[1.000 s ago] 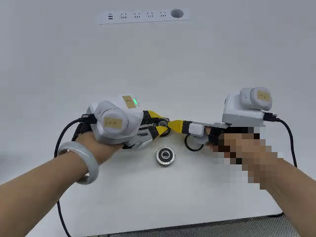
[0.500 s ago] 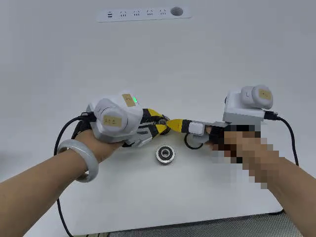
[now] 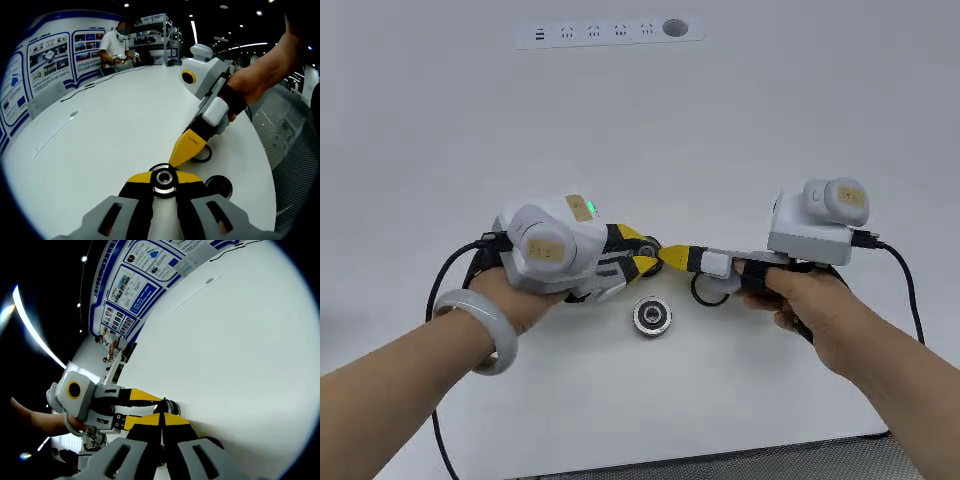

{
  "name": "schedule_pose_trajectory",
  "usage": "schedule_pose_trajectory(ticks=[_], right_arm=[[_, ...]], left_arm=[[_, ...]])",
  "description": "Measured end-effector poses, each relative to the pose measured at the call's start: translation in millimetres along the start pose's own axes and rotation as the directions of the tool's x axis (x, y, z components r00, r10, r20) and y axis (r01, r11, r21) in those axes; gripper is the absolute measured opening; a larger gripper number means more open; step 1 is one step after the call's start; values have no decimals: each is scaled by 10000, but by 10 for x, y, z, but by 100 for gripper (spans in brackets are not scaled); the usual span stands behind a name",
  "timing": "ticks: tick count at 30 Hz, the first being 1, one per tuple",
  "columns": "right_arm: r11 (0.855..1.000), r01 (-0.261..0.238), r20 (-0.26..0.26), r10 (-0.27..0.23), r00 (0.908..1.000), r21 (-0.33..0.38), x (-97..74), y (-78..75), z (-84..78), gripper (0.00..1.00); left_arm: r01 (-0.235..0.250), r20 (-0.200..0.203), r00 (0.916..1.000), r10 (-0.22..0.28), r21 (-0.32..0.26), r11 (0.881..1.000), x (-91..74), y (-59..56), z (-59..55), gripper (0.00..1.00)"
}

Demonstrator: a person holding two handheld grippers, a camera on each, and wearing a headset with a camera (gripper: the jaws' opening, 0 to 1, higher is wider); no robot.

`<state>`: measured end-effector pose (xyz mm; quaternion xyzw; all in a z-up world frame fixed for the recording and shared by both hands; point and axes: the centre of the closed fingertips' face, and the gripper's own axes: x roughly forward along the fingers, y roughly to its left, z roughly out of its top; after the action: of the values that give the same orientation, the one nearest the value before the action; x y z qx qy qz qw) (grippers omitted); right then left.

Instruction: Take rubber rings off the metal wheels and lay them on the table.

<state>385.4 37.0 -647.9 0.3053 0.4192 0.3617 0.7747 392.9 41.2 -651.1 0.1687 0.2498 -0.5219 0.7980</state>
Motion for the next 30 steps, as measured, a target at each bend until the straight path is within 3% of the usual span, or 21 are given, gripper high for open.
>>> schedule_pose_trajectory(ticks=[8, 23, 30], right_arm=[[10000, -42, 24, 42, 10000, -12, -8, 3, 16, 2], [9993, -377, 132, 378, 9992, -61, 12, 129, 50, 2], [9989, -475, 211, 475, 9986, 7, -42, 154, 54, 2]], left_arm=[[-128, 4, 9999, 128, 240, 9996, -72, 21, -25, 24], [-404, 63, 9992, 405, -131, 9991, -328, 102, -191, 33], [-513, 316, 9981, 522, -280, 9983, -434, 81, -179, 41]])
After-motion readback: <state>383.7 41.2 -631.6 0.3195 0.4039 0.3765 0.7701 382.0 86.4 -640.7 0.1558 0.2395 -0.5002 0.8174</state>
